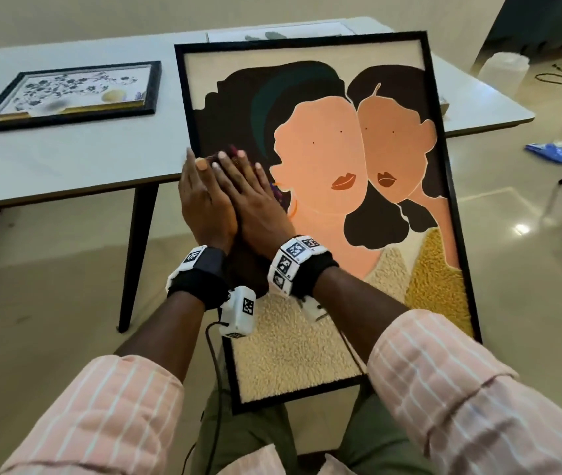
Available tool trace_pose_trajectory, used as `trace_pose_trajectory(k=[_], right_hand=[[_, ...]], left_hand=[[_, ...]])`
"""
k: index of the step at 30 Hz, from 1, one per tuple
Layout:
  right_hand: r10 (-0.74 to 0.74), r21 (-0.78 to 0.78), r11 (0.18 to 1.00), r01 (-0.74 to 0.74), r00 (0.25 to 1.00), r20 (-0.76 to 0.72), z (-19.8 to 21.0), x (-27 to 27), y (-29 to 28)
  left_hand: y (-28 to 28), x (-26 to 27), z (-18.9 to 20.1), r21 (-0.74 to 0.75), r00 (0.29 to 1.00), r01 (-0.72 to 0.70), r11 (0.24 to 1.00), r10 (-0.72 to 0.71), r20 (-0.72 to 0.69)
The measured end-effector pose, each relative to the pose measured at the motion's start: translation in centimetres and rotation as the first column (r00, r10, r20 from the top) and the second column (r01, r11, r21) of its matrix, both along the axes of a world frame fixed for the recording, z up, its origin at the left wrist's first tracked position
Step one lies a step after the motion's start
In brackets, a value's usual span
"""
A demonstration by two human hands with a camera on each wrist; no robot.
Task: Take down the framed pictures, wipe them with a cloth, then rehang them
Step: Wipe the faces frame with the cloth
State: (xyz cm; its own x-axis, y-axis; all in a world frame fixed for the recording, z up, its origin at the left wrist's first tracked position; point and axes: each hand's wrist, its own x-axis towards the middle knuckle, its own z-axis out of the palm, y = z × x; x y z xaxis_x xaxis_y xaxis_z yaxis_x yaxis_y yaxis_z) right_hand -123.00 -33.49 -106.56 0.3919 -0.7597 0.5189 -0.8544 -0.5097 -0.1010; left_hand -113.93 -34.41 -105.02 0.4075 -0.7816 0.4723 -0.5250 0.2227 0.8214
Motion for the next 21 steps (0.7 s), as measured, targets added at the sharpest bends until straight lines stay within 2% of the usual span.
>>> trace_pose_trajectory(k=[2,3,5,6,7,8,10,11,12,13,14,15,16,18,19,20,21], right_hand=[[0.115,-0.031,0.993,-0.117,0.991,-0.073,0.0,-2.5,-0.2],[0.094,-0.041,0.995,-0.096,0.994,-0.046,-0.2,-3.5,-0.4],[-0.125,-0.005,0.992,0.128,0.977,0.174,-0.6,-4.1,0.2],[-0.24,0.04,0.97,0.239,0.927,0.289,-0.8,-3.6,0.7],[-0.279,0.062,0.96,0.274,0.903,0.326,-1.0,-3.1,1.2],[-0.243,0.055,0.97,0.238,0.926,0.289,-1.4,-3.0,1.5],[-0.072,0.008,0.997,0.072,0.99,0.123,-1.8,-4.5,1.8],[-0.048,-0.011,0.999,0.049,0.993,0.112,-1.6,-5.8,1.6],[-0.1,-0.009,0.995,0.103,0.982,0.162,-1.5,-6.7,1.3],[-0.226,0.023,0.973,0.228,0.939,0.26,-1.3,-7.3,1.0],[-0.366,0.086,0.929,0.359,0.863,0.347,-1.1,-7.3,1.0],[-0.441,0.135,0.896,0.423,0.818,0.37,-1.0,-6.9,1.1],[-0.413,0.141,0.911,0.388,0.85,0.326,-1.0,-6.6,1.2],[-0.157,0.087,0.986,0.145,0.977,0.145,-1.4,-7.8,1.5],[-0.055,0.068,0.996,0.049,0.995,0.087,-1.2,-9.3,1.5],[-0.041,0.06,0.998,0.036,0.995,0.093,-1.1,-10.8,1.2],[-0.107,0.065,0.993,0.098,0.982,0.154,-1.1,-11.7,1.0]], left_hand=[[0.4,0.0,-0.4,0.024,0.998,0.012,1.0,-0.013,0.059],[0.8,-0.2,-0.8,0.038,0.994,-0.011,0.999,0.007,0.105],[1.6,-0.8,-1.3,0.075,0.978,-0.074,0.994,0.058,0.199],[2.0,-1.2,-1.5,0.099,0.971,-0.099,0.99,0.074,0.229],[2.3,-1.5,-1.6,0.119,0.966,-0.117,0.986,0.085,0.246],[2.5,-1.6,-1.7,0.131,0.962,-0.129,0.983,0.092,0.256],[2.6,-1.7,-1.7,0.138,0.957,-0.14,0.981,0.098,0.275],[2.7,-1.7,-1.7,0.138,0.954,-0.136,0.981,0.092,0.286],[2.7,-1.6,-1.7,0.138,0.953,-0.134,0.981,0.09,0.291],[2.7,-1.6,-1.6,0.139,0.953,-0.132,0.981,0.087,0.29],[2.8,-1.6,-1.5,0.141,0.954,-0.132,0.981,0.087,0.287],[2.9,-1.7,-1.5,0.142,0.954,-0.133,0.981,0.088,0.286],[2.9,-1.8,-1.4,0.143,0.952,-0.137,0.98,0.091,0.291],[2.9,-1.9,-1.5,0.144,0.949,-0.15,0.978,0.101,0.3],[2.9,-2.0,-1.5,0.144,0.946,-0.156,0.977,0.106,0.305],[3.0,-2.0,-1.5,0.147,0.944,-0.164,0.975,0.112,0.311],[3.0,-2.0,-1.5,0.151,0.942,-0.172,0.974,0.118,0.313]])
